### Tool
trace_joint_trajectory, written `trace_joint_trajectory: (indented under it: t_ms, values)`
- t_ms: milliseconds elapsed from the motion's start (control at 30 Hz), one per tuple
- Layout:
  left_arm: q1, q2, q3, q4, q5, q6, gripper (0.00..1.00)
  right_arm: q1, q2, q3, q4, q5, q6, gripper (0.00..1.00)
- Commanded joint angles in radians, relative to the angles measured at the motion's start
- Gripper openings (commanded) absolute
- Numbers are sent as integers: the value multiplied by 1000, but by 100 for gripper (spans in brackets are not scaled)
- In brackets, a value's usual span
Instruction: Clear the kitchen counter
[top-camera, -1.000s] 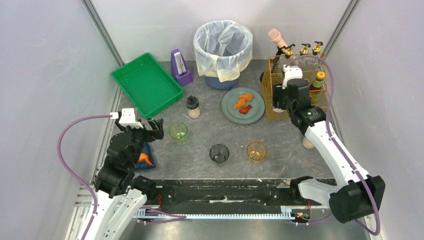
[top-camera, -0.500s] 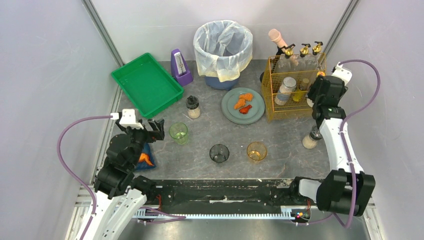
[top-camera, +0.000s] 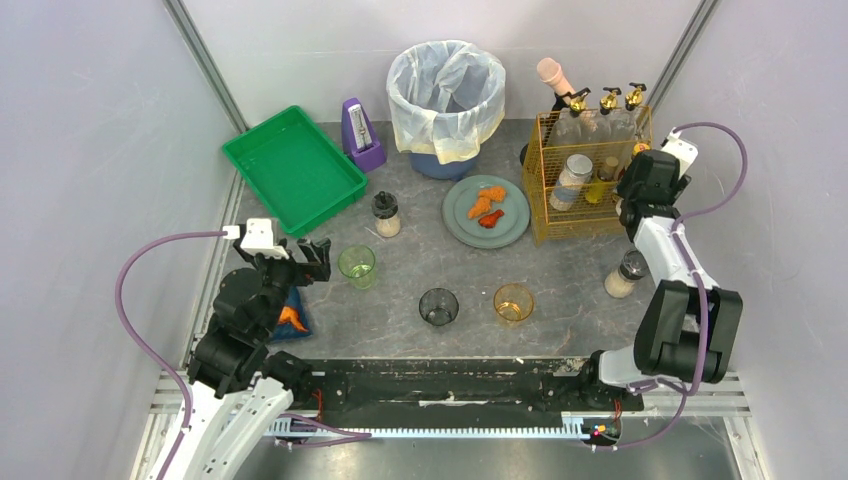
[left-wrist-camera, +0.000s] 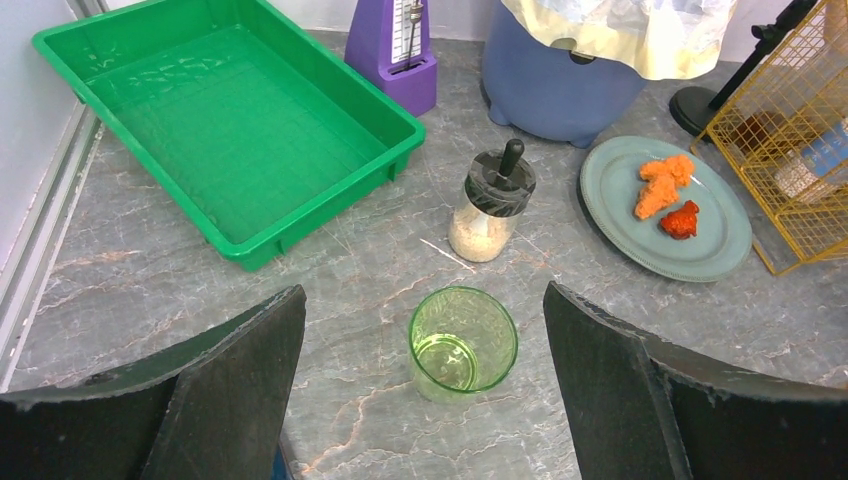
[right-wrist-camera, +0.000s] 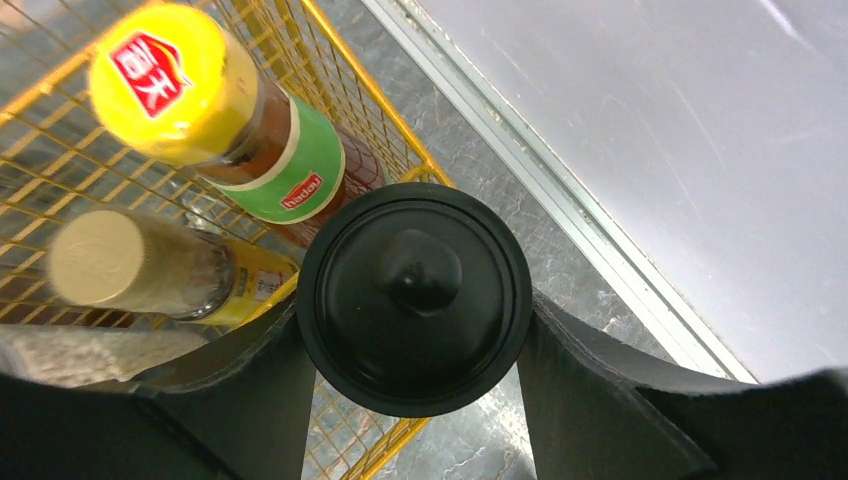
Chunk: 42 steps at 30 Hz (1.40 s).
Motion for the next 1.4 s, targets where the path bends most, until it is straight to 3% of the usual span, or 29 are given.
trace_joint_trajectory:
  t_ms: [0, 367, 400, 500, 533, 767, 1133, 1367]
  values:
    - [-7, -7, 4, 37, -5, 5, 94, -3, 63, 13, 73, 70, -35, 2]
    - [-7, -14, 5, 37, -7, 6, 94, -3, 159, 4, 54, 48, -42, 26]
    - [-7, -16, 3, 37, -6, 6, 94, -3, 160, 0, 55, 40, -42, 31]
    - [-8, -18, 5, 37, -5, 6, 94, -4, 155, 1, 24, 16, -42, 62]
    - [-8, -19, 4, 37, -5, 6, 94, -4, 152, 6, 14, 10, -40, 69]
    - [-12, -37, 3, 37, -9, 6, 94, -4, 38, 46, -75, 4, -21, 96]
    - [-93, -67, 2, 35, -47, 16, 94, -4, -233, 66, -393, 68, 171, 98]
    - [-178, -58, 1, 34, -68, 24, 94, -4, -386, 21, -597, 59, 195, 98]
